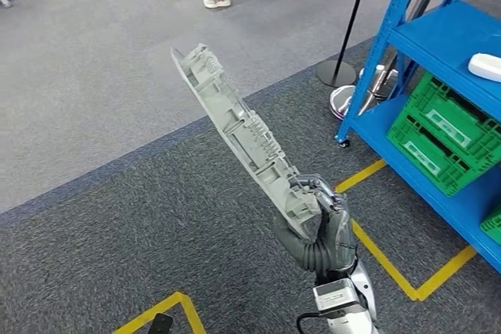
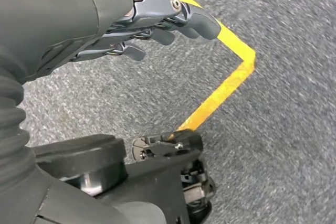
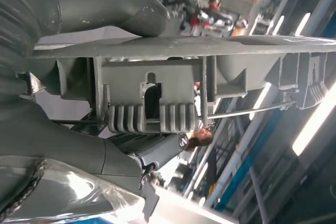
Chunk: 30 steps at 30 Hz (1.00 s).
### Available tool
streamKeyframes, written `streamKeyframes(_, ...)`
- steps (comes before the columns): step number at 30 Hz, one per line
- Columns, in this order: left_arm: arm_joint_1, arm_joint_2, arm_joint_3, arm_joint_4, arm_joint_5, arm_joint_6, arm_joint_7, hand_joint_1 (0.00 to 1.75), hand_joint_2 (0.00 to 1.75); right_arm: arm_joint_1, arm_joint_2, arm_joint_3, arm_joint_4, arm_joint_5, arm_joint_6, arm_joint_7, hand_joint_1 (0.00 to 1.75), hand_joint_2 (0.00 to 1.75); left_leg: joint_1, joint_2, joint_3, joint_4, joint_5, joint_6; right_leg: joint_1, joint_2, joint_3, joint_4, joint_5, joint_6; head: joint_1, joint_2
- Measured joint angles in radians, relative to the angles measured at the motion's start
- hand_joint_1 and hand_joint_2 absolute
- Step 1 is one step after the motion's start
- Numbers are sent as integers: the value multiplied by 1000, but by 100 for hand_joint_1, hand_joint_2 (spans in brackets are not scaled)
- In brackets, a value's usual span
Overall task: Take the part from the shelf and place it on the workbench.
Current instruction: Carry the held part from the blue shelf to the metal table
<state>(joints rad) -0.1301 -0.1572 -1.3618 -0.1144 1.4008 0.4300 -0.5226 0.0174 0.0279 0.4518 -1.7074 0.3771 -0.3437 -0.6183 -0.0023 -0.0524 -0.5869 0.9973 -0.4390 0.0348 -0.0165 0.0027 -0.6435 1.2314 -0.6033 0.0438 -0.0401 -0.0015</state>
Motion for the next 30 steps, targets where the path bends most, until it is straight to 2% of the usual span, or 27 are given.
streamKeyframes(1,0,-1,0,0,-3,1,0,0,175,-1,0,0,1,0,1,0,175,175,3,-15,0,6,-3,-3,-5,9,20,-59,44,4,0,0)
streamKeyframes(2,-1,-1,-1,0,-5,2,0,0,175,-2,0,0,2,1,2,1,175,175,4,-29,-4,16,-6,-9,-10,32,43,-117,74,9,1,0)
streamKeyframes(3,-2,-2,-1,0,-8,3,1,0,175,-4,0,0,3,2,3,1,175,175,5,-41,-11,27,-10,-15,-15,53,63,-161,87,9,2,0)
streamKeyframes(5,-4,-3,-2,0,-10,5,1,0,175,-7,0,0,4,5,5,1,175,175,6,-58,-27,42,-11,-24,-16,80,79,-189,80,5,3,0)
streamKeyframes(7,-1,-5,-2,0,-10,8,2,0,175,-8,0,0,5,8,7,3,175,175,9,-72,-36,43,-5,-32,-14,68,78,-188,80,-6,2,0)
streamKeyframes(8,1,-5,-2,0,-10,10,2,0,175,-9,0,0,6,9,7,4,175,175,10,-72,-39,46,-5,-36,-14,57,78,-188,82,-12,2,0)
streamKeyframes(9,2,-6,-3,0,-9,11,2,0,175,-10,0,0,6,11,8,5,175,175,9,-57,-47,57,-13,-41,-13,45,78,-188,85,-19,0,0)
streamKeyframes(10,2,-7,-3,0,-9,12,2,0,175,-11,1,0,6,12,8,6,175,175,8,-33,-60,86,-30,-45,-13,31,78,-190,86,-26,-3,0)
streamKeyframes(12,0,-9,-3,0,-9,14,2,0,175,-13,2,0,7,15,8,6,175,175,6,22,-110,198,-89,-52,-9,3,78,-191,87,-33,-9,0)
streamKeyframes(13,0,-10,-3,0,-8,14,2,0,175,-13,2,0,8,16,8,7,175,175,7,35,-138,263,-116,-53,-7,-12,78,-191,86,-34,-10,0)
streamKeyframes(14,0,-11,-3,0,-8,14,2,0,175,-13,2,0,9,16,8,7,175,175,7,40,-157,310,-132,-53,-4,-27,78,-191,85,-35,-10,0)
streamKeyframes(15,1,-12,-3,0,-8,14,1,0,175,-13,2,1,10,17,8,8,175,175,7,42,-161,325,-130,-50,-2,-41,78,-191,85,-36,-10,0)
streamKeyframes(16,2,-12,-4,0,-7,15,1,0,175,-13,2,2,11,17,8,8,175,175,5,45,-144,300,-110,-46,0,-55,79,-191,84,-37,-10,0)
streamKeyframes(17,2,-12,-4,0,-6,15,1,0,175,-14,2,3,11,17,8,8,175,175,2,53,-110,239,-79,-39,1,-68,80,-191,84,-37,-10,0)
streamKeyframes(19,1,-12,-4,0,-6,16,-1,0,175,-17,3,5,11,18,8,8,175,175,-12,95,-38,104,-36,-23,4,-91,82,-192,82,-36,-10,0)
streamKeyframes(20,0,-13,-4,0,-5,17,-1,0,175,-18,3,5,11,18,8,8,175,175,-20,112,-18,63,-29,-16,6,-101,82,-193,82,-33,-10,0)
streamKeyframes(21,0,-13,-4,0,-4,17,-2,0,175,-20,3,5,12,18,8,8,175,175,-26,120,-12,46,-31,-10,7,-112,82,-195,82,-30,-10,0)
streamKeyframes(23,2,-12,-4,0,-2,18,-2,0,175,-23,4,7,12,18,8,8,175,175,-26,102,-14,35,-26,0,7,-129,83,-199,81,-21,-10,0)
streamKeyframes(24,3,-13,-4,0,-1,18,-2,0,175,-26,4,8,13,18,8,9,175,175,-24,91,-12,28,-21,6,6,-119,82,-195,75,-16,-9,0)
streamKeyframes(25,3,-13,-4,0,-1,18,-2,0,175,-28,5,9,14,18,8,9,175,175,-21,81,-10,21,-16,12,5,-96,73,-176,61,-13,-8,0)
streamKeyframes(27,0,-15,-4,0,0,18,-2,0,175,-31,5,10,16,19,8,9,175,175,-17,59,-8,15,-9,20,3,-35,29,-80,8,-11,-2,0)
streamKeyframes(28,-2,-15,-4,0,0,18,-2,0,175,-31,5,11,18,20,8,8,175,175,-18,47,-9,16,-8,23,4,-18,-4,-14,-19,-10,0,0)
streamKeyframes(29,-2,-16,-4,0,0,18,-2,0,175,-30,5,11,20,20,8,8,175,175,-18,33,-10,16,-7,24,5,-9,-32,40,-34,-10,1,0)
streamKeyframes(30,-2,-16,-4,0,0,18,-2,0,175,-30,5,12,23,21,8,9,175,175,-18,19,-10,18,-7,24,5,-5,-48,64,-32,-10,1,0)
